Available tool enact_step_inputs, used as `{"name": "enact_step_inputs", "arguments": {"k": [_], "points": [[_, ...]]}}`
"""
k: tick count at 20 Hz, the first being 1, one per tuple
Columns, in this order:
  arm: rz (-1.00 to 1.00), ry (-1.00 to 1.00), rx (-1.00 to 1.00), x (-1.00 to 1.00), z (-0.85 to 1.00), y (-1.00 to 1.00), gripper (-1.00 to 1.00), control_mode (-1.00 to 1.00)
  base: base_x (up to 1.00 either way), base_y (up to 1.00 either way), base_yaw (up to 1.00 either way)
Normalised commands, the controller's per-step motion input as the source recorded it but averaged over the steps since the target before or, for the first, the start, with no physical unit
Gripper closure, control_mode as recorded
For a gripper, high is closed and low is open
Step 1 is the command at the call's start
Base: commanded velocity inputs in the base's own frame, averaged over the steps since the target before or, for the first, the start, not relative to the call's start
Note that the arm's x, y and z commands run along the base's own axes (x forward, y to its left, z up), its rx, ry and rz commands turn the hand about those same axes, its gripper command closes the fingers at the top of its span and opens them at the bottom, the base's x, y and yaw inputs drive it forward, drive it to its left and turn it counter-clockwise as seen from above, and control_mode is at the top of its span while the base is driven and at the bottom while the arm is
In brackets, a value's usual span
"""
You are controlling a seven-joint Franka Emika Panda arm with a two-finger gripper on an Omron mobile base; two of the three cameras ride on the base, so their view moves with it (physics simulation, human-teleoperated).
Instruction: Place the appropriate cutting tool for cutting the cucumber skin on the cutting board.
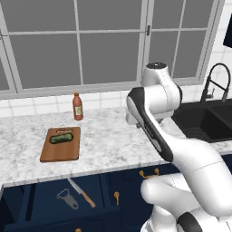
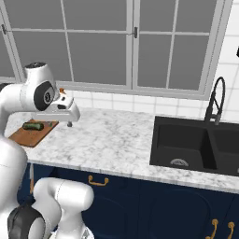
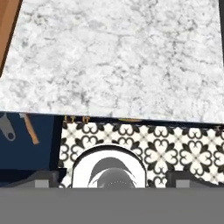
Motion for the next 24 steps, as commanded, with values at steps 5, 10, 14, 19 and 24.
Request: {"name": "enact_step_inputs", "arguments": {"k": [5, 10, 14, 19, 24], "points": [[-0.06, 0.25, -0.2, -0.3, -0.73, 1.0, -1.0, -1.0, 0.0, 0.0, 0.0], [-0.04, 0.2, -0.12, -0.37, -0.85, 1.0, -1.0, -1.0, 0.0, 0.0, 0.0], [-0.02, 0.04, -0.02, -0.06, -0.83, 1.0, -1.0, -1.0, 0.0, 0.0, 0.0], [0.0, 0.0, 0.0, 0.0, -0.76, 1.0, -1.0, -1.0, 0.0, 0.0, 0.0], [-0.03, -0.07, 0.0, 0.0, -0.52, 0.88, -1.0, -1.0, 0.0, 0.0, 0.0]]}}
